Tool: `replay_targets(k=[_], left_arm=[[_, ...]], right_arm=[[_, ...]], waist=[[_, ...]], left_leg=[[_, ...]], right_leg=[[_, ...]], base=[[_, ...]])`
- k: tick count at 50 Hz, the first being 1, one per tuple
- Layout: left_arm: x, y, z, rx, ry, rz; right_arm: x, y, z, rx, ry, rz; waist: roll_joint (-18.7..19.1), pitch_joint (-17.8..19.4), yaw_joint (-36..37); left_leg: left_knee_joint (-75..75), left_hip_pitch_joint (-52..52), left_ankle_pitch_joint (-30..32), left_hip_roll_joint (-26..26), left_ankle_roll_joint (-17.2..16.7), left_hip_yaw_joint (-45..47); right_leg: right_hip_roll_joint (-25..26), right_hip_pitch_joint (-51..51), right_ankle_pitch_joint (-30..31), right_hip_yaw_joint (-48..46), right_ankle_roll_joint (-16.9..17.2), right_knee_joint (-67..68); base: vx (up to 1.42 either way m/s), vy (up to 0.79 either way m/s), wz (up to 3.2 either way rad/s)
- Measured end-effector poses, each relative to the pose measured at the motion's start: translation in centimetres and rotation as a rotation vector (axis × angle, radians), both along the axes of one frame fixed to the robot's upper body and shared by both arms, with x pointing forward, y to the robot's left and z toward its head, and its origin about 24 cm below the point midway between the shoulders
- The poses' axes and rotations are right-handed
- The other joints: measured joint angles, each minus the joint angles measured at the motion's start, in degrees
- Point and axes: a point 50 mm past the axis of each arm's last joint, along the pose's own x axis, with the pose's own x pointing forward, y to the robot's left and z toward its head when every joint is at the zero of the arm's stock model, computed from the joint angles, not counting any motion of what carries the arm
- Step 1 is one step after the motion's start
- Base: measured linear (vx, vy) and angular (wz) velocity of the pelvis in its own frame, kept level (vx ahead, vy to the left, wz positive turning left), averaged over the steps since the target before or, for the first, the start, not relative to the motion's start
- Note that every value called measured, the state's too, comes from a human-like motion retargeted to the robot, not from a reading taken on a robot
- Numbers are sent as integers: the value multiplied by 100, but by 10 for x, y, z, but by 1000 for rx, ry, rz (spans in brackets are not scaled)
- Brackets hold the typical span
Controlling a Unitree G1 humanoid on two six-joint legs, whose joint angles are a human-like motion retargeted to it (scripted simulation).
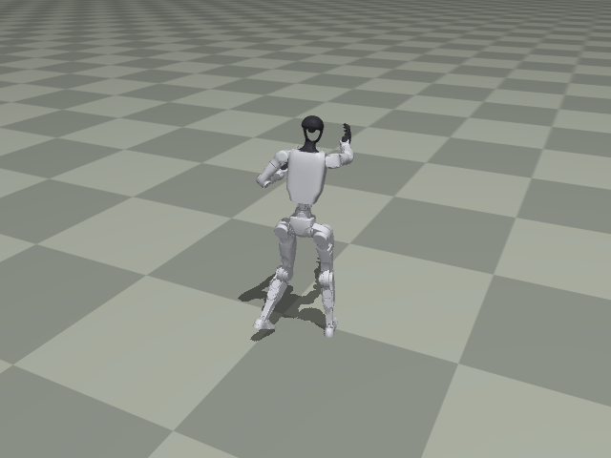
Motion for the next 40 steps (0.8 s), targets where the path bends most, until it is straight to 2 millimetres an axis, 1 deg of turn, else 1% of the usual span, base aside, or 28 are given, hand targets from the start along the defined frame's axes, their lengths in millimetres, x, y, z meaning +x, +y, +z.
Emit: replay_targets(k=[2, 3, 5, 6, 7, 9, 10, 12, 13, 15, 17, 18, 20, 22, 23, 25, 26, 28, 30, 32, 33, 35, 37, 38, 40], left_arm=[[-15, 18, -39, -37, 187, 95], [-27, 27, -59, -54, 286, 145], [-57, 46, -93, -80, 461, 232], [-72, 54, -103, -83, 522, 265], [-86, 61, -110, -83, 573, 296], [-108, 73, -113, -66, 623, 334], [-116, 77, -111, -54, 633, 344], [-122, 81, -105, -27, 625, 333], [-122, 82, -103, -14, 617, 318], [-116, 80, -98, 19, 590, 279], [-96, 75, -91, 69, 533, 232], [-82, 71, -84, 97, 488, 211], [-50, 60, -64, 148, 366, 169], [-23, 40, -37, 168, 212, 114], [-12, 28, -23, 166, 132, 83], [1, 5, 5, 138, -14, 15], [3, -4, 16, 110, -71, -19], [2, -19, 33, 44, -161, -86], [-4, -27, 43, -16, -204, -146], [-11, -29, 42, -40, -189, -188], [-14, -28, 39, -43, -163, -198], [-19, -20, 26, -38, -83, -183], [-24, -2, 6, -27, 36, -105], [-29, 8, -7, -21, 108, -53], [-44, 31, -34, -21, 258, 57]], right_arm=[[-2, -6, 9, 27, -32, -30], [-3, -9, 11, 40, -44, -41], [-4, -17, 13, 63, -61, -62], [-4, -23, 12, 71, -63, -77], [-4, -29, 10, 78, -66, -93], [-5, -45, 6, 90, -70, -128], [-5, -53, 3, 93, -71, -144], [-6, -64, -1, 85, -73, -165], [-5, -67, -4, 75, -71, -170], [-5, -70, -6, 49, -66, -176], [-5, -68, -1, 32, -62, -181], [-5, -68, 4, 33, -62, -187], [-7, -67, 15, 59, -67, -198], [-8, -63, 23, 98, -70, -196], [-7, -59, 25, 113, -67, -188], [-4, -45, 24, 131, -53, -159], [-2, -36, 21, 132, -44, -141], [1, -17, 15, 129, -27, -110], [2, -2, 8, 112, -15, -99], [3, 2, 5, 65, -9, -126], [3, 1, 5, 34, -11, -153], [2, -8, 15, -19, -32, -228], [-3, -23, 33, -37, -79, -310], [-6, -31, 42, -36, -100, -348], [-12, -49, 55, -16, -133, -414]], waist=[[-11, 124, 160], [-36, 163, 242], [-138, 173, 450], [-191, 147, 603], [-245, 120, 767], [-341, 61, 1140], [-372, 30, 1320], [-367, -40, 1552], [-336, -80, 1602], [-268, -130, 1584], [-319, -81, 1431], [-407, -16, 1324], [-584, 148, 1091], [-607, 236, 900], [-567, 229, 819], [-440, 115, 643], [-346, 12, 544], [-155, -198, 348], [-12, -349, 179], [-14, -387, 129], [-38, -373, 151], [-56, -287, 285], [-10, -107, 508], [2, -15, 621], [-25, 118, 833]], left_leg=[[657, -327, -327, 36, 179, 296], [784, -477, -492, 84, 287, 478], [590, -731, -686, 185, 464, 844], [214, -805, -639, 210, 480, 965], [-220, -859, -552, 224, 474, 1065], [-1367, -868, -202, 214, 351, 1140], [-1983, -849, -12, 207, 258, 1137], [-3086, -758, 233, 219, 21, 1043], [-3496, -712, 327, 237, -86, 973], [-4006, -590, 636, 263, -182, 795], [-3860, -544, 838, 177, 5, 615], [-3572, -572, 770, 73, 191, 542], [-2696, -675, 237, -137, 501, 456], [-1946, -679, -397, -157, 522, 467], [-1773, -611, -590, -103, 461, 490], [-1853, -360, -679, 60, 266, 553], [-2074, -203, -564, 156, 139, 577], [-2486, 90, -274, 315, -71, 594], [-2639, 302, 18, 369, -182, 524], [-2178, 311, 205, 232, -124, 403], [-1716, 218, 266, 129, -55, 348], [-497, -140, 311, -40, 77, 306], [624, -530, 112, -2, 205, 460], [1007, -690, -69, 85, 301, 613], [1338, -961, -483, 334, 542, 1014]], right_leg=[[12, 51, -472, 3, -42, 592], [-7, 102, -625, 2, -9, 780], [-75, 245, -753, 16, 129, 913], [-110, 363, -686, 29, 212, 815], [-143, 488, -594, 48, 294, 695], [-186, 772, -286, 126, 449, 366], [-192, 918, -111, 175, 521, 204], [-123, 1185, 200, 296, 633, 64], [-48, 1284, 312, 356, 661, 128], [176, 1333, 433, 469, 664, 665], [444, 989, 410, 573, 646, 1975], [532, 747, 357, 599, 669, 2710], [540, 271, 104, 485, 660, 3974], [300, -183, -265, 113, 414, 4626], [147, -396, -404, -98, 248, 4701], [-82, -741, -489, -446, 4, 4314], [-112, -827, -399, -560, -13, 3755], [-139, -862, -207, -733, 58, 2373], [-170, -663, -28, -812, 260, 772], [-255, -384, 230, -702, 428, -350], [-290, -243, 427, -597, 446, -684], [-284, -32, 670, -397, 299, -824], [-174, 39, 249, -333, 28, -240], [-135, 66, -84, -338, -53, 112], [-116, 128, -627, -377, -44, 688]], base=[[82, -10, -19], [82, -7, -17], [82, -6, -23], [83, -4, -30], [83, -2, -37], [83, 1, -40], [83, 4, -33], [83, 8, -18], [83, 10, 2], [82, 11, 22], [76, 6, 46], [73, 2, 59], [72, -2, 55], [73, -4, 17], [73, -4, -12], [72, -4, -28], [72, -4, -31], [74, -5, -24], [77, -9, -7], [79, -14, 2], [78, -16, 0], [76, -15, -9], [76, -11, -23], [77, -8, -23], [78, -6, -16]])
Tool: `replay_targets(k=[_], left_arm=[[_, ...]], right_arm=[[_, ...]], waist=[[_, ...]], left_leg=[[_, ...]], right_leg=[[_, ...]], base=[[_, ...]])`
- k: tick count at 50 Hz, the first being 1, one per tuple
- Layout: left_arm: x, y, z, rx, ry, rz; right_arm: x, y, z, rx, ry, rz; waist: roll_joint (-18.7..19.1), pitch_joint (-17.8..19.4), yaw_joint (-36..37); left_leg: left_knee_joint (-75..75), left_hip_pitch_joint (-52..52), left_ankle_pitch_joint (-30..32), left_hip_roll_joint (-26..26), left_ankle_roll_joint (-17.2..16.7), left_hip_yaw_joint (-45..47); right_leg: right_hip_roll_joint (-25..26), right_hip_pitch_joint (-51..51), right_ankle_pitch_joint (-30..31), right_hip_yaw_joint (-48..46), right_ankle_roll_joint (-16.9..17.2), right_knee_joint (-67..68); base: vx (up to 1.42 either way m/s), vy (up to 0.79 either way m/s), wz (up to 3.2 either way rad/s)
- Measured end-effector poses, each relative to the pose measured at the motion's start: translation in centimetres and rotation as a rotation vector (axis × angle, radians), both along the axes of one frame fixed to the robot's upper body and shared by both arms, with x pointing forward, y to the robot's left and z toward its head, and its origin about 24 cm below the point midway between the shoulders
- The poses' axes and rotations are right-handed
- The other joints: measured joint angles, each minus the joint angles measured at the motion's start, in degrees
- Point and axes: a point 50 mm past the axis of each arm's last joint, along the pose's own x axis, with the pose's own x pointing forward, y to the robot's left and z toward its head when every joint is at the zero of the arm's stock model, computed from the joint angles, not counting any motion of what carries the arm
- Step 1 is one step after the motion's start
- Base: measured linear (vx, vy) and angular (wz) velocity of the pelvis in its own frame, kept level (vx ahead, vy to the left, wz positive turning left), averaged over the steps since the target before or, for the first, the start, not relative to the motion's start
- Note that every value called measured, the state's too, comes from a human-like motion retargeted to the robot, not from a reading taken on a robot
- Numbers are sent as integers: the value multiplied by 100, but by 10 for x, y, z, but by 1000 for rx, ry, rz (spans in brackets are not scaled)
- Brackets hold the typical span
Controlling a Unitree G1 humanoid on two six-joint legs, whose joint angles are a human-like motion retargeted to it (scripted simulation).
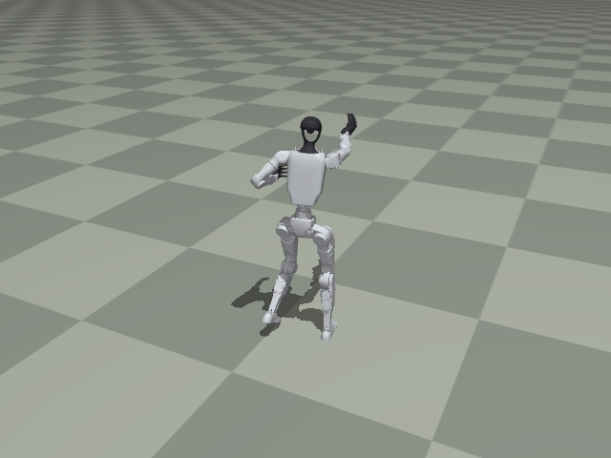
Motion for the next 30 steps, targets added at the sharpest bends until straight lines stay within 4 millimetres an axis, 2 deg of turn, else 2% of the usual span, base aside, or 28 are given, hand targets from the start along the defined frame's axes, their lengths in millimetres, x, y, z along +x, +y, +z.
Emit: replay_targets(k=[2, 3, 5, 7, 10, 12, 14, 15, 17, 19, 21, 23, 25, 27, 30], left_arm=[[-21, 21, -23, -4, 129, 87], [-33, 30, -31, -5, 179, 120], [-52, 41, -40, 3, 243, 170], [-61, 47, -41, 19, 259, 195], [-64, 49, -43, 39, 256, 212], [-55, 44, -46, 48, 239, 206], [-33, 35, -43, 59, 187, 185], [-20, 30, -37, 62, 147, 171], [12, 11, -15, 53, 10, 120], [38, -13, 19, 29, -171, 55], [54, -38, 59, -12, -371, -15], [55, -56, 95, -72, -554, -78], [46, -64, 121, -135, -689, -131], [37, -67, 129, -175, -740, -179], [29, -64, 115, -193, -657, -224]], right_arm=[[-3, -22, 3, 38, -9, -47], [-3, -34, -1, 60, -3, -69], [-4, -59, -11, 98, 14, -107], [-6, -78, -20, 123, 27, -129], [-8, -91, -26, 145, 30, -133], [-9, -90, -21, 161, 21, -117], [-11, -86, -10, 187, 7, -102], [-12, -84, -4, 206, -2, -96], [-14, -80, 4, 231, -11, -91], [-12, -73, 6, 224, 8, -87], [-6, -60, 1, 182, 52, -69], [2, -41, -9, 128, 104, -26], [9, -21, -19, 85, 144, 31], [13, -7, -25, 71, 159, 81], [12, -2, -25, 103, 137, 126]], waist=[[-152, -9, 231], [-247, -58, 361], [-405, -170, 620], [-476, -242, 785], [-418, -256, 779], [-398, -155, 655], [-528, 19, 520], [-619, 117, 445], [-702, 241, 301], [-678, 241, 163], [-571, 114, -21], [-410, -106, -271], [-257, -311, -533], [-201, -387, -681], [-239, -328, -619]], left_leg=[[-496, -152, -195, 129, 107, 358], [-997, -176, -166, 109, 58, 443], [-2293, -124, 81, 5, -181, 415], [-3656, 41, 488, -8, -492, 288], [-4863, 285, 1061, 134, -785, 190], [-4809, 394, 1188, 145, -719, 101], [-4173, 341, 873, 12, -419, 61], [-3745, 278, 591, -75, -255, 57], [-3094, 243, 40, -125, -129, 67], [-2928, 378, -210, -68, -187, 77], [-3213, 634, -140, 65, -401, 85], [-3719, 922, 137, 233, -668, 108], [-4164, 1178, 458, 349, -868, 125], [-4213, 1349, 652, 323, -888, 95], [-3258, 1264, 682, 145, -654, 20]], right_leg=[[-76, 144, -104, -28, 194, 96], [-127, 270, -20, -45, 307, -35], [-196, 586, 271, -70, 492, -433], [-180, 932, 584, -60, 574, -776], [-10, 1278, 818, -19, 475, -624], [128, 1084, 707, 18, 300, 418], [179, 546, 413, 94, 205, 1945], [182, 257, 232, 127, 201, 2674], [158, -206, -100, 54, 159, 3504], [92, -559, -300, -132, 31, 3599], [25, -786, -327, -402, -103, 2965], [-15, -860, -157, -718, -133, 1744], [-18, -766, 183, -951, 15, 231], [-14, -559, 614, -879, 251, -969], [-68, -244, 1166, -519, 289, -1580]], base=[[79, -2, -10], [80, 1, -6], [80, 3, -2], [79, 7, 9], [75, 10, 25], [68, 10, 24], [62, 6, 18], [62, 3, 20], [63, 0, 16], [64, -2, 5], [64, -4, 0], [65, -6, 0], [68, -9, 3], [71, -13, 0], [72, -16, -18]])
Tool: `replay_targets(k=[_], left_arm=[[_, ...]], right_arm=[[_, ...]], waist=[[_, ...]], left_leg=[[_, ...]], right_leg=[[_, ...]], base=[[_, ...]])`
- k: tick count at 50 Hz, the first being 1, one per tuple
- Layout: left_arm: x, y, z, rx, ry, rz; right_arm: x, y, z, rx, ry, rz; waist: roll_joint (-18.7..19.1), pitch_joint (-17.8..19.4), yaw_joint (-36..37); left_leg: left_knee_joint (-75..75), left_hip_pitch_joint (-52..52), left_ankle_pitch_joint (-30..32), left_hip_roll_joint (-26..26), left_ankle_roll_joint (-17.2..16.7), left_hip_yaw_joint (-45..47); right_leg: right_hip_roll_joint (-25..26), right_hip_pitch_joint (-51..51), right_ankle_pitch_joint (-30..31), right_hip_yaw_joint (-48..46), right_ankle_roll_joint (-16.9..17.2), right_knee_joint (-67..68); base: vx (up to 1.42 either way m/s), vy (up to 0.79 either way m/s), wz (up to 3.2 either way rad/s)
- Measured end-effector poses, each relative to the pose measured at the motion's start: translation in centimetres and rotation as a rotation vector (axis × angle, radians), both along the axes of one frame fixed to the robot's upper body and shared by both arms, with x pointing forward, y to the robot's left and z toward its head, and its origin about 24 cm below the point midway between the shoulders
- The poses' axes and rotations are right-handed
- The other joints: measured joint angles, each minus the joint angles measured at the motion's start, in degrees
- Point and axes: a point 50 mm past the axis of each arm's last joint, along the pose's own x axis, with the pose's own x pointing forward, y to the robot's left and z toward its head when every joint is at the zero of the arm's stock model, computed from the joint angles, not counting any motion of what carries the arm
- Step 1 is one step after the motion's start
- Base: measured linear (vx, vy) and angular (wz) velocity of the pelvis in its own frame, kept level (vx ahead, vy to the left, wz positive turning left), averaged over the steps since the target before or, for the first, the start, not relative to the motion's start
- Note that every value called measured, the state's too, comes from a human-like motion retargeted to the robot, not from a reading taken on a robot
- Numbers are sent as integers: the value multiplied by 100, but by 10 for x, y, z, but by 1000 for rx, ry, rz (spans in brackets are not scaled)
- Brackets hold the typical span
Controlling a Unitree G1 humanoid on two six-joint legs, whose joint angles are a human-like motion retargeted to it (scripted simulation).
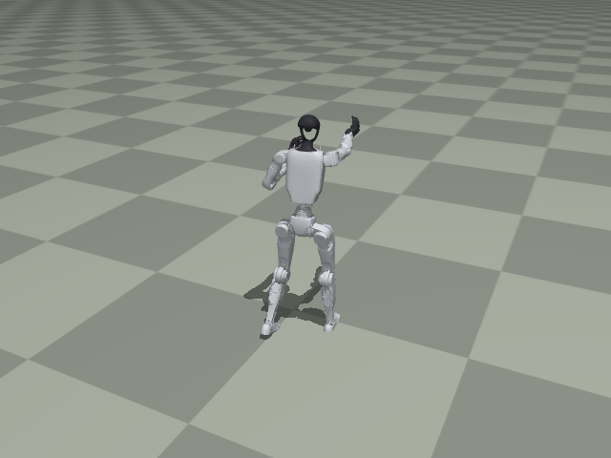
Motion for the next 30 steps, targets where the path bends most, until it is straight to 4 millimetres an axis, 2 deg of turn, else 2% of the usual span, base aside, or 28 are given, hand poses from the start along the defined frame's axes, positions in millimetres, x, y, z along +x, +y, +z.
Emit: replay_targets(k=[2, 4, 6, 9, 10, 12, 15, 18, 20, 22, 23, 25, 27, 30], left_arm=[[0, 10, -27, 23, 154, 12], [-3, 28, -62, 48, 351, 72], [-13, 50, -102, 67, 562, 160], [-41, 81, -149, 89, 809, 295], [-51, 91, -159, 95, 861, 334], [-64, 102, -164, 102, 896, 381], [-72, 106, -155, 104, 866, 394], [-69, 102, -146, 127, 810, 380], [-62, 97, -142, 161, 771, 378], [-44, 91, -135, 208, 706, 379], [-33, 86, -129, 228, 660, 379], [-7, 72, -108, 259, 537, 368], [14, 51, -78, 285, 374, 335], [28, 20, -31, 328, 114, 276]], right_arm=[[-4, -1, 7, 52, -51, 11], [-9, 0, 16, 95, -112, 28], [-12, 4, 22, 116, -155, 42], [-12, 1, 19, 119, -169, 24], [-11, -3, 15, 121, -164, 5], [-8, -21, 3, 135, -137, -61], [-7, -50, -14, 165, -94, -150], [-7, -63, -21, 168, -72, -166], [-7, -61, -19, 146, -68, -144], [-8, -54, -10, 119, -73, -112], [-9, -51, -3, 114, -81, -100], [-12, -45, 10, 119, -101, -82], [-13, -36, 19, 122, -112, -63], [-10, -16, 23, 81, -96, -12]], waist=[[48, 112, 154], [124, 244, 272], [137, 350, 327], [30, 360, 409], [-40, 327, 460], [-188, 216, 678], [-334, 48, 1025], [-244, -53, 1156], [-119, -51, 1110], [-159, 57, 989], [-233, 138, 907], [-347, 290, 716], [-359, 339, 488], [-243, 195, 61]], left_leg=[[1259, -350, -160, -19, 166, -20], [2397, -720, -470, 69, 319, 57], [3044, -1022, -838, 192, 493, 253], [2853, -1323, -1132, 309, 632, 614], [2531, -1383, -1117, 303, 616, 730], [1491, -1383, -839, 223, 482, 942], [-275, -1247, -407, 72, 183, 1160], [-1483, -1001, 86, -70, -57, 773], [-1668, -830, 424, -117, -48, 346], [-1148, -832, 248, -226, 198, 172], [-717, -896, -36, -296, 333, 168], [127, -1011, -680, -366, 462, 192], [522, -963, -1069, -342, 401, 178], [264, -630, -1109, -244, 177, 93]], right_leg=[[41, 83, -235, 90, -246, 464], [118, 21, -906, 97, -438, 1339], [123, -9, -1481, 76, -449, 2071], [31, 197, -1781, 15, -242, 2356], [-16, 313, -1763, -6, -148, 2275], [-109, 623, -1499, -39, 12, 1862], [-176, 1111, -929, -48, 182, 1185], [-35, 1473, -469, 75, 104, 1129], [135, 1435, -326, 223, -60, 1814], [235, 953, -399, 424, -147, 3256], [250, 660, -502, 506, -133, 4003], [234, 132, -795, 531, -139, 5187], [155, -277, -1083, 393, -257, 5668], [64, -674, -1298, 131, -411, 5190]], base=[[70, -14, -33], [70, -10, -30], [72, -7, -12], [75, -4, 6], [76, -2, 5], [77, 1, 0], [77, 6, -2], [75, 13, 0], [71, 14, 4], [65, 10, 10], [63, 7, 19], [63, 3, 24], [65, 0, 24], [67, -2, 26]])
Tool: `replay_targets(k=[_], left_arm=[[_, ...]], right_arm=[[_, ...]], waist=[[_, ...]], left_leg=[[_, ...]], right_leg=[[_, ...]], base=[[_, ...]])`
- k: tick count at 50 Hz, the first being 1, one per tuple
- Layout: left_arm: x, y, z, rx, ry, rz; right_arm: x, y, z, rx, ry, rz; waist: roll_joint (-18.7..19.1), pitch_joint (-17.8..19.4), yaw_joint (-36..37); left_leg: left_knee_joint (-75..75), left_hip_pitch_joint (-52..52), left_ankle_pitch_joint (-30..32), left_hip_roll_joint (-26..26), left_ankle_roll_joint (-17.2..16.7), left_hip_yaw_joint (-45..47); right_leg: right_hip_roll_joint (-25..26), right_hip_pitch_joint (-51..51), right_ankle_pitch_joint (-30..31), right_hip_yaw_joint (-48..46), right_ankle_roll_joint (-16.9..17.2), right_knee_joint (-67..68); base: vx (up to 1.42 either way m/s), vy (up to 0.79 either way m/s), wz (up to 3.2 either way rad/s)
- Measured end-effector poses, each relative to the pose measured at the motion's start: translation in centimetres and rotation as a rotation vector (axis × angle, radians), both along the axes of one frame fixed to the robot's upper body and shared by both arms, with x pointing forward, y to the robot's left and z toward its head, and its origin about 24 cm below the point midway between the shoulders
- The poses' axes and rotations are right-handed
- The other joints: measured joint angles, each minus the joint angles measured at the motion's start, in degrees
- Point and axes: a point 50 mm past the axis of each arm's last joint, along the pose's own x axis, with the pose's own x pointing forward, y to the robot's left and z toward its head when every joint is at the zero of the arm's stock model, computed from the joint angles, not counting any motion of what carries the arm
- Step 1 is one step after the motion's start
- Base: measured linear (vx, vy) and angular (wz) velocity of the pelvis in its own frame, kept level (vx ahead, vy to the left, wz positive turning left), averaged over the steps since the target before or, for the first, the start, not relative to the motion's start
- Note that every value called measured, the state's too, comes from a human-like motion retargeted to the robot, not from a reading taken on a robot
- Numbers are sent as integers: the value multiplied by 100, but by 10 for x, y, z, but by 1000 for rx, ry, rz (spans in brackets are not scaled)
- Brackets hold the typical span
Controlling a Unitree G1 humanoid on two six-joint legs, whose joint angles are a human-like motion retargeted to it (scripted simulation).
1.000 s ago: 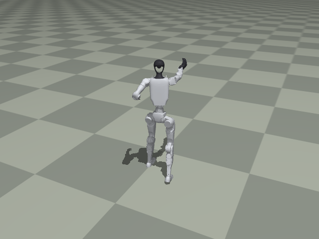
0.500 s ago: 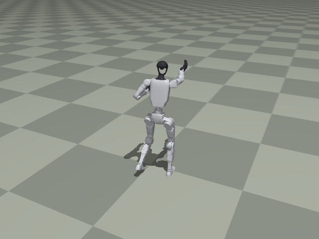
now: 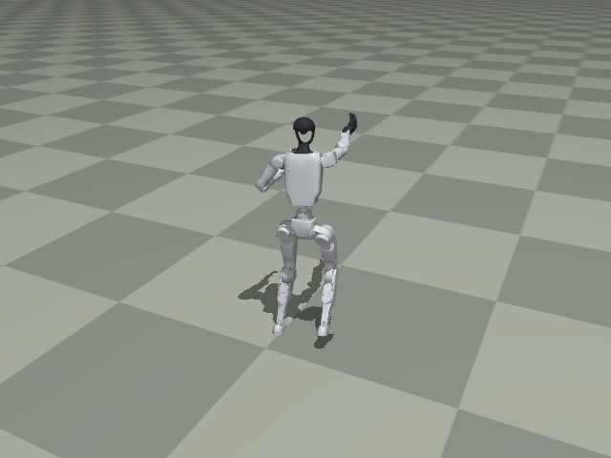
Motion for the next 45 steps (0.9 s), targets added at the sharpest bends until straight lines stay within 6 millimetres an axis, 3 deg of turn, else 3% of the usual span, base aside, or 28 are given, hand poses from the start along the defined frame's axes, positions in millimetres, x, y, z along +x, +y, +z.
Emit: replay_targets(k=[4, 8, 10, 13, 15, 18, 20, 25, 28, 31, 35, 38, 40, 43, 45], left_arm=[[-6, -19, 40, -18, -208, -93], [-16, -13, 42, -103, -211, -113], [-19, -1, 23, -151, -107, -85], [-26, 29, -21, -167, 126, 43], [-37, 51, -54, -141, 288, 151], [-68, 80, -93, -113, 484, 284], [-88, 93, -106, -109, 562, 343], [-106, 93, -116, -197, 635, 337], [-89, 70, -122, -230, 643, 235], [-49, 39, -107, -189, 552, 103], [-5, -8, -44, -111, 259, -73], [2, -31, 3, -107, 48, -183], [-2, -39, 21, -131, -30, -264], [-13, -48, 26, -142, -40, -378], [-18, -49, 17, -142, 14, -417]], right_arm=[[4, 30, -5, -112, 17, 74], [1, 52, 0, -199, -5, 102], [0, 56, -1, -208, -11, 95], [-4, 55, 7, -161, -50, 70], [-7, 53, 17, -120, -78, 49], [-6, 34, 18, -61, -78, -10], [-4, 14, 11, -26, -62, -57], [0, -17, -12, 26, -16, -112], [1, -16, -14, 35, -10, -103], [-3, -13, 1, 46, -30, -94], [-10, 1, 23, 47, -63, -40], [-6, 32, 21, -5, -57, 59], [-3, 53, 13, -46, -45, 119], [-2, 68, 9, -108, -36, 137], [-5, 64, 16, -139, -42, 97]], waist=[[364, -379, -512], [410, -301, -649], [374, -257, -544], [412, -72, -235], [382, 112, -27], [217, 153, 364], [56, 108, 680], [-101, 19, 1122], [-75, 49, 1012], [-155, 172, 738], [-54, 255, 185], [193, 65, -321], [400, -128, -603], [577, -185, -807], [605, -113, -761]], left_leg=[[-942, 533, 646, 255, -367, -116], [-419, 650, 1113, 169, -245, -222], [613, 400, 1133, 100, -76, -187], [2130, -127, 626, 397, 188, 203], [2551, -402, 195, 631, 390, 533], [1786, -659, 39, 567, 363, 705], [680, -693, 276, 378, 166, 629], [-1626, -482, 1492, 199, -246, 344], [-1525, -309, 1456, 191, -110, 360], [-546, -353, 671, 103, 257, 336], [219, -224, -118, 150, 307, 168], [-262, 157, 133, 299, -12, 71], [-640, 403, 499, 393, -221, -5], [-450, 565, 951, 338, -279, -137], [294, 449, 1061, 241, -168, -110]], right_leg=[[-63, 83, 367, -619, 94, -2701], [-8, 653, 1191, -571, 408, -5135], [64, 896, 1490, -242, 329, -5403], [256, 936, 807, -61, 16, -4495], [319, 896, 237, -24, 10, -3751], [244, 1100, 35, 9, 297, -3526], [152, 1389, 218, 45, 486, -3829], [145, 2053, 969, 257, 517, -4258], [275, 1767, 1076, 308, 285, -2825], [353, 933, 782, 301, 174, -667], [304, 48, 205, 33, 3, 362], [245, -234, 244, -194, -40, -951], [188, -187, 463, -381, 33, -2466], [56, 198, 998, -470, 333, -4639], [-42, 412, 1398, -368, 411, -5235]], base=[[72, -7, 18], [76, -17, -11], [77, -18, -42], [76, -12, -62], [76, -7, -55], [79, -2, -35], [81, 2, -24], [80, 10, -10], [74, 14, 12], [69, 9, 36], [71, 2, 49], [75, -2, 33], [79, -6, 24], [83, -12, 27], [82, -14, 17]])
